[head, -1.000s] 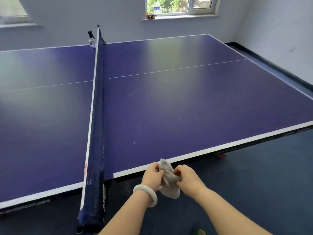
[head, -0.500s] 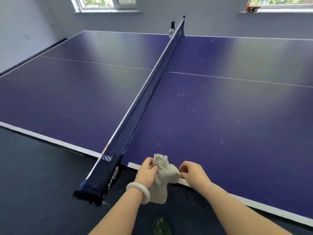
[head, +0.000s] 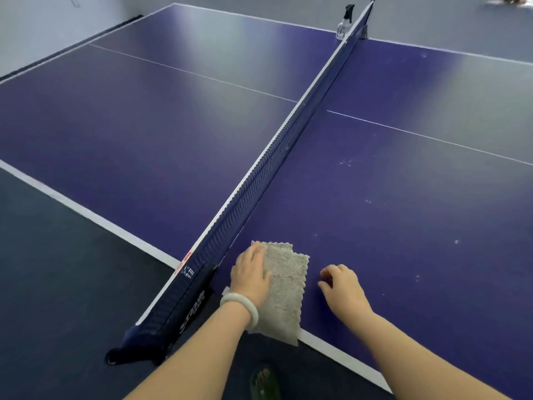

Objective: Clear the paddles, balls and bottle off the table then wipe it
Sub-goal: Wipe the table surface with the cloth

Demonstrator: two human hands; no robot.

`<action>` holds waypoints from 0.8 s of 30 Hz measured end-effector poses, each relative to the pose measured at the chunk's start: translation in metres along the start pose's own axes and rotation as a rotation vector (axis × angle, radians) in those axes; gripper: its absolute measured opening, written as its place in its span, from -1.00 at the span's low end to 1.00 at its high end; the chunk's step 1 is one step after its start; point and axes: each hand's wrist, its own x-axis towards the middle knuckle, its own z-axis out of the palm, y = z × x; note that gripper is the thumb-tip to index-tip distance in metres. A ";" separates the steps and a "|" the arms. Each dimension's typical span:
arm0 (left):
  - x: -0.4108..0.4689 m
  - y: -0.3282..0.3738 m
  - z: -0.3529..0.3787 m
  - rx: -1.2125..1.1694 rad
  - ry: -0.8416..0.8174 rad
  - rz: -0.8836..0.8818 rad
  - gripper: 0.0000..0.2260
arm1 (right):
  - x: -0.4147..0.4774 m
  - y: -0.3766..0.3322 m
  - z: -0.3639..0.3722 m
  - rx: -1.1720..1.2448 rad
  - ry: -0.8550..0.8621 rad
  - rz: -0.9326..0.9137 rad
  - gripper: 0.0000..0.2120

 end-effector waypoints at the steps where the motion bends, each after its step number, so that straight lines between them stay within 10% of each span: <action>1: -0.001 -0.002 0.009 0.056 -0.037 0.040 -0.45 | 0.005 -0.001 0.002 -0.025 0.006 -0.021 -0.81; 8: -0.003 -0.010 0.054 0.382 -0.087 0.097 -0.38 | 0.047 0.009 0.002 -0.239 0.093 -0.121 -0.64; 24: 0.009 0.004 0.075 0.340 0.232 -0.384 -0.40 | 0.106 0.051 0.007 -0.317 0.209 -0.128 -0.41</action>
